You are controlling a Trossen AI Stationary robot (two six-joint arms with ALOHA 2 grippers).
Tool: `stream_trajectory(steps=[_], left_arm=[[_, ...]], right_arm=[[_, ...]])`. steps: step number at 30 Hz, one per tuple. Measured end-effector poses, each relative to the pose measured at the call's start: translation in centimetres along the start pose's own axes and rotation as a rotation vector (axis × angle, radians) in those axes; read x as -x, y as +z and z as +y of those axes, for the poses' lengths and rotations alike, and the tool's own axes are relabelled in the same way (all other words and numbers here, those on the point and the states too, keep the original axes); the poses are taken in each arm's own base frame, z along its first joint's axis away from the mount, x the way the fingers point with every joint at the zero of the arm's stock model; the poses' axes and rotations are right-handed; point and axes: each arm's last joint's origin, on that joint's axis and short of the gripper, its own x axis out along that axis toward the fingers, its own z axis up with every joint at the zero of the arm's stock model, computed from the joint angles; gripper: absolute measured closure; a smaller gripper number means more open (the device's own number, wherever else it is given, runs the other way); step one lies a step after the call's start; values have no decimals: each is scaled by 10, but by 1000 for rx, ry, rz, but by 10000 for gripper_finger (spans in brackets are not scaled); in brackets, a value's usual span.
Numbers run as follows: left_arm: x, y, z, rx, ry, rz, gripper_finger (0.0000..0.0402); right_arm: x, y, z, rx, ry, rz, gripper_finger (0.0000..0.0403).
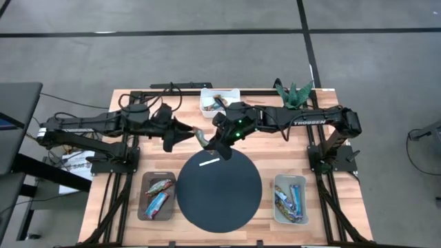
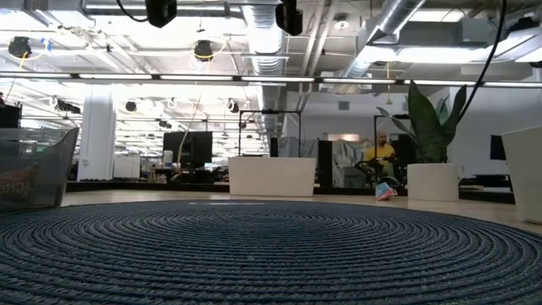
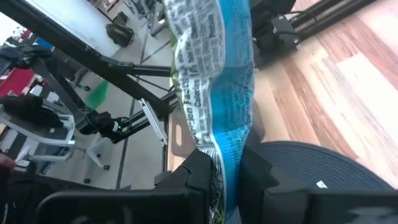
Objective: Pick and place Granola Bars by type
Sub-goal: Put the red granola bar into the black bin
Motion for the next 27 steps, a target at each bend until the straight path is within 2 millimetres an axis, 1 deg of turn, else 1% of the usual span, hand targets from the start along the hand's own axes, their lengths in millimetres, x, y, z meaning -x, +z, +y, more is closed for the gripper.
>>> stream_trajectory(steps=[4, 12, 16, 20, 24, 27], left_arm=[[0, 2, -2, -10, -17, -25, 194], [3, 5, -3, -24, -31, -49, 164], [5, 6, -4, -26, -41, -62, 161], [6, 7, -5, -32, -50, -75, 161], [7, 13, -9, -67, -92, -136, 161], [8, 17, -13, -97, -120, -183, 161]], right_arm=[[0, 2, 1, 8, 13, -18, 365], [3, 8, -3, 11, 20, -53, 373], [4, 12, -4, 18, 28, -82, 366], [6, 18, -6, 28, 40, -127, 372], [8, 23, -9, 24, 43, -158, 375], [9, 25, -10, 12, 49, -168, 369]])
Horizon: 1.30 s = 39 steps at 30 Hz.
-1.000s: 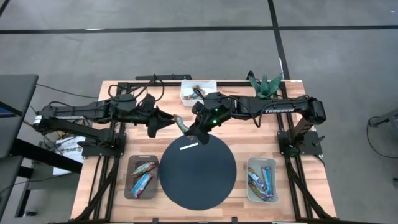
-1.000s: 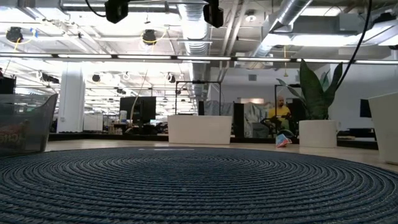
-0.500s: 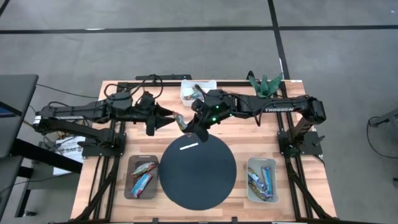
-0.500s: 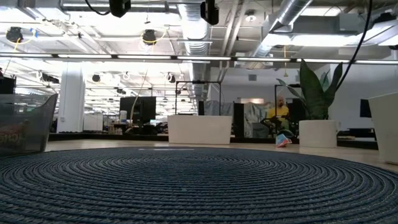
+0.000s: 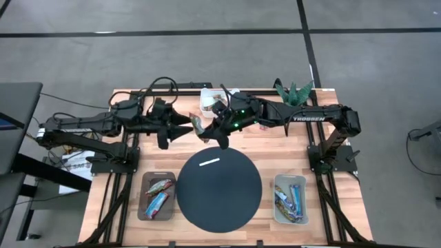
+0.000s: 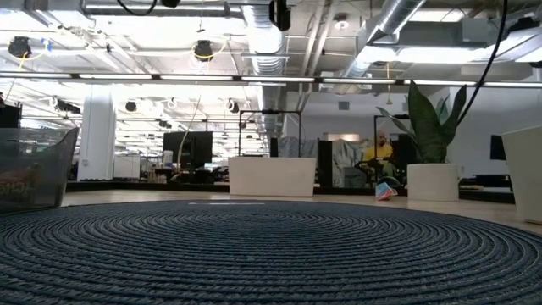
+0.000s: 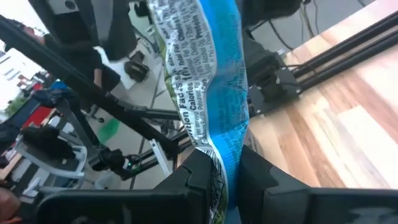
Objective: Pick and place Granola Bars by type
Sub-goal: Put the red granola bar into the black bin
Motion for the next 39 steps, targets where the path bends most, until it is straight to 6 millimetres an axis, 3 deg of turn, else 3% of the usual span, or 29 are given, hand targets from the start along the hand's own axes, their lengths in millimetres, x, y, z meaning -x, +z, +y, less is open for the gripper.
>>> stream_trajectory(steps=[11, 16, 20, 30, 36, 39], left_arm=[[-22, -7, 4, -14, 4, 18, 161], [-22, -5, 4, -13, -19, 1, 166], [-20, -3, 5, -7, -12, -9, 198], [-20, -2, 7, 10, -5, -11, 324], [-20, -2, 7, 10, -2, -13, 332], [-20, -2, 7, 10, 1, -9, 329]], right_arm=[[0, 0, 2, 5, 38, 11, 376], [0, 0, 2, 6, 40, 13, 367], [0, 0, 2, 8, 40, 12, 376], [0, 0, 1, 9, 40, 11, 367], [0, 1, 2, 16, 41, 10, 373], [0, 0, 1, 35, 40, 11, 355]])
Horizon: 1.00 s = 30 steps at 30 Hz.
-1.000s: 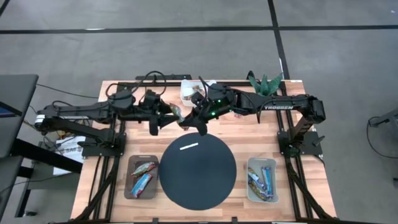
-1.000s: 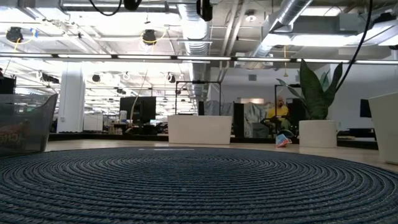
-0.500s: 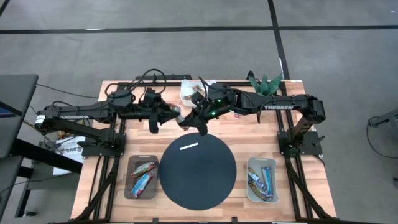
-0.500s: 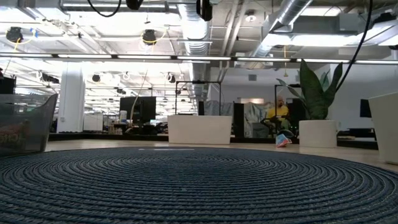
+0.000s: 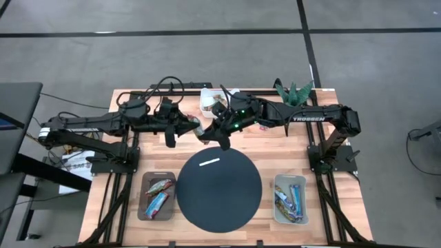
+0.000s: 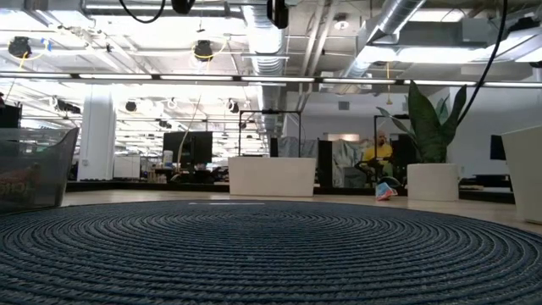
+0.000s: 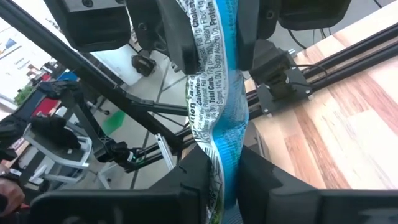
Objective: Pick and place Granola Bars by type
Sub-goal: Put the red granola bar into the black bin
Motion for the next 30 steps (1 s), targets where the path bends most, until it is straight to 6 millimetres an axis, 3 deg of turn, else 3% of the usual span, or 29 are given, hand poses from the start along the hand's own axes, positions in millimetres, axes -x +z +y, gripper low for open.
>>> stream_trajectory(steps=[11, 15, 22, 30], left_arm=[[17, -2, 1, 11, 49, 65, 342], [34, -7, 1, 74, 9, 190, 341], [74, -27, 0, 326, -54, 567, 343], [108, -48, 6, 502, 112, 842, 344]], right_arm=[[8, 12, -5, -2, 57, 6, 204], [13, 13, -9, -15, 31, 59, 157], [27, 16, -17, -50, -7, 156, 141], [32, 14, -19, -45, -34, 204, 142]])
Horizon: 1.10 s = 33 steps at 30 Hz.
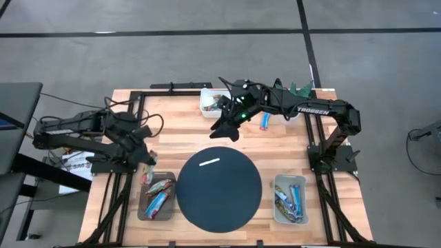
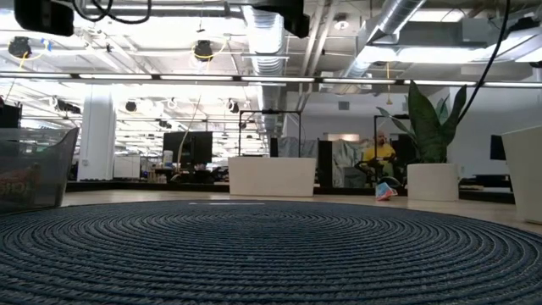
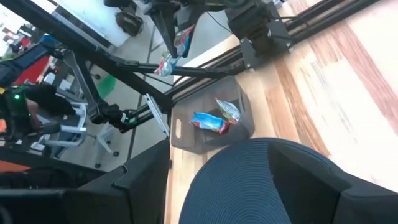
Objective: Pick and place Granola Bars by type
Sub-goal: Put the red granola bar into the black bin
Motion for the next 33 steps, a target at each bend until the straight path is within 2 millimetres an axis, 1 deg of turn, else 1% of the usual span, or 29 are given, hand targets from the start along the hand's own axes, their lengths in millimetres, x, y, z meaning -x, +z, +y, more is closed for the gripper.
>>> stream_trajectory(steps=[4, 9, 11, 13, 16, 20, 23, 27, 30, 33], left_arm=[[-1, -3, 1, 17, 13, 44, 344], [-8, -4, -2, 40, 0, 120, 343], [-11, -5, -3, 33, 2, 149, 336], [-15, -7, -5, 23, 5, 178, 320], [-21, -7, -8, 5, 6, 207, 287], [-28, -8, -11, -12, 17, 225, 239], [-30, -8, -11, -20, 28, 222, 213], [-30, -8, -12, -27, 37, 212, 194], [-30, -9, -12, -28, 37, 213, 189], [-31, -8, -12, -33, 47, 192, 189]], right_arm=[[0, 0, 0, 1, 1, 2, 142], [0, 0, 0, 0, 0, 2, 142], [0, 0, 0, 0, 2, 3, 142], [0, 0, 0, 0, 5, 4, 142], [0, -1, 0, 0, 7, 6, 142], [0, -1, 0, 0, 7, 6, 142], [-1, -1, 0, -1, 8, 7, 142], [0, -1, 0, -1, 9, 9, 143], [0, -2, -1, -5, 4, 23, 143], [1, -7, -5, -28, -27, 71, 143]])
